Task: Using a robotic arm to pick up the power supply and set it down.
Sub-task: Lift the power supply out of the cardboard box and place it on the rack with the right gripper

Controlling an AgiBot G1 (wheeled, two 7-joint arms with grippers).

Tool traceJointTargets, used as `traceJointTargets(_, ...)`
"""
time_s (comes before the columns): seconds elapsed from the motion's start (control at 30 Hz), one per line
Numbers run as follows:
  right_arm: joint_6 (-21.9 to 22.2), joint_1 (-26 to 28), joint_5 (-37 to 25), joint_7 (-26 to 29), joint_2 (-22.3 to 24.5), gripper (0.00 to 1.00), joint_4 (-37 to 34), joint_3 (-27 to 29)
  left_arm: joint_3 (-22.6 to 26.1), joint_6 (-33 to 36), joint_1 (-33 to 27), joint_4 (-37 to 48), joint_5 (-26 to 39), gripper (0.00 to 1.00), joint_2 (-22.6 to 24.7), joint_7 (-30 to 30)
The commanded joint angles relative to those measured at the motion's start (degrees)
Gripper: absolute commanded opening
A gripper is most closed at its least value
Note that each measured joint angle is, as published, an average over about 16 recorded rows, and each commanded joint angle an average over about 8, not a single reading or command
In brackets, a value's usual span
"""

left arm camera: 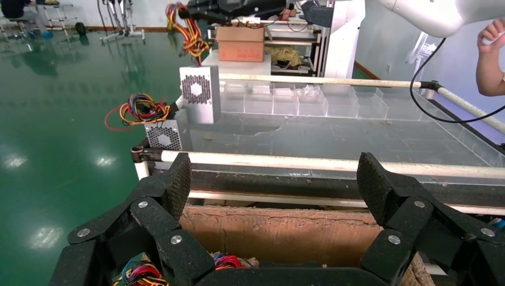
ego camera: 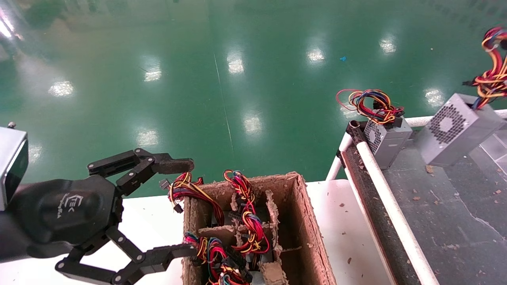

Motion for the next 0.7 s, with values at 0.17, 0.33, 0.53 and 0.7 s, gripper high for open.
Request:
traceJointTargets(0.17, 0.37, -0.12, -0.66, -0.27, -1.82, 0.00, -1.42, -0.97, 0.01, 0.00, 0.00, 0.00, 0.00, 1.00, 0.00, 0.00)
traceJointTargets(0.33, 0.47, 1.86, -2.13, -0.45, -4.01, 0.00, -2.70, -2.52, 0.01, 0.00, 0.00, 0.00, -0.01, 1.00, 0.00, 0.01)
traceJointTargets(0.53, 0.60, 4.50, -4.01, -0.51, -6.80, 0.00, -4.72, -4.42, 0.02, -0.01, 0.00, 0.00, -0.01, 1.00, -0.01, 0.01)
traceJointTargets(0.7, 0.53, 6.45, -5.06, -0.68, -9.07, 0.00, -6.90, -5.68, 0.02, -0.01, -0.01, 0.00, -0.01, 1.00, -0.01, 0.01)
